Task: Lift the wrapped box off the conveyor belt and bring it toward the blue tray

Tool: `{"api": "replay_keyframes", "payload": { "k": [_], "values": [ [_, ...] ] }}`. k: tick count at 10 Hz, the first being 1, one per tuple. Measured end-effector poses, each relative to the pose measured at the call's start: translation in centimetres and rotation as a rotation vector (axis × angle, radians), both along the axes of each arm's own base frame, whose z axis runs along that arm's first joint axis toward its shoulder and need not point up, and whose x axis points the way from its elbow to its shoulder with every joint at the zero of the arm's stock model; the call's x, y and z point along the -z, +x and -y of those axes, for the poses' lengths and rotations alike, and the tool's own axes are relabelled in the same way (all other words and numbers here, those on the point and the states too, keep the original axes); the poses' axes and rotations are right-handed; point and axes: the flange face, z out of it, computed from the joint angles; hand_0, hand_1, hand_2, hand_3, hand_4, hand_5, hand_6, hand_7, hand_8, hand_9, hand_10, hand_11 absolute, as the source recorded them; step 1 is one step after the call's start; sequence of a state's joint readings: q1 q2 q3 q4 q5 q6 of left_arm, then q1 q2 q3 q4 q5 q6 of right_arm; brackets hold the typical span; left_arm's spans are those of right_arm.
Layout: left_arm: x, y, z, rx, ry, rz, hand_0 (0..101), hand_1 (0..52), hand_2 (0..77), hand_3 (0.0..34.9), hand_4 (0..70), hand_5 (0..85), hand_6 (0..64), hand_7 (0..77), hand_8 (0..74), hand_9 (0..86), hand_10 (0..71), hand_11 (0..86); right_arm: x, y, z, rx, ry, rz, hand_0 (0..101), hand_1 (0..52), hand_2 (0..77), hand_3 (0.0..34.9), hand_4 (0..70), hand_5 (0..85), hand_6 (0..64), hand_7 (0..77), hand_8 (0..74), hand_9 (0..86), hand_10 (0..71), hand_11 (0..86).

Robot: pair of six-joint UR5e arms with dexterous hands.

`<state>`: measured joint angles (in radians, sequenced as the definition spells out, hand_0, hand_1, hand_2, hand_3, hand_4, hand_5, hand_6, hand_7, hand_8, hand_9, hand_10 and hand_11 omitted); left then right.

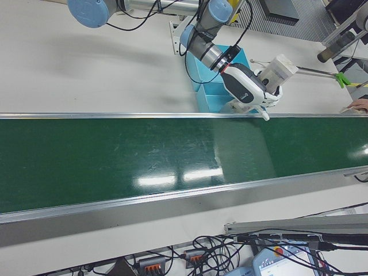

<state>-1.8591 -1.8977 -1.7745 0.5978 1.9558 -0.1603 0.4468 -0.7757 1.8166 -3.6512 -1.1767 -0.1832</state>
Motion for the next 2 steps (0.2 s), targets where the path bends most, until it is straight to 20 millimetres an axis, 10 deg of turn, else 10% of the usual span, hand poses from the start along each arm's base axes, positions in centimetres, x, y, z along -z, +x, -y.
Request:
{"api": "replay_keyframes", "payload": {
  "k": [1, 2],
  "values": [
    [0.0, 0.0, 0.0, 0.0, 0.0, 0.0, 0, 0.0, 0.5, 0.0, 0.0, 1.1, 0.5, 0.5, 0.5, 0.0, 0.5, 0.5, -0.02, 0.31, -0.51, 0.008, 0.0, -0.004, 52, 21.8, 12.0, 8.0, 15.3, 20.7, 2.2, 2.7, 0.0, 1.6, 0.0, 1.1],
    [0.0, 0.0, 0.0, 0.0, 0.0, 0.0, 0, 0.0, 0.5, 0.0, 0.0, 1.1, 0.5, 0.5, 0.5, 0.0, 0.5, 0.5, -0.09, 0.68, -0.89, 0.013, 0.001, -0.005, 52, 21.8, 12.0, 8.0, 15.3, 20.7, 2.2, 2.7, 0.0, 1.6, 0.0, 1.1]
  ]
}}
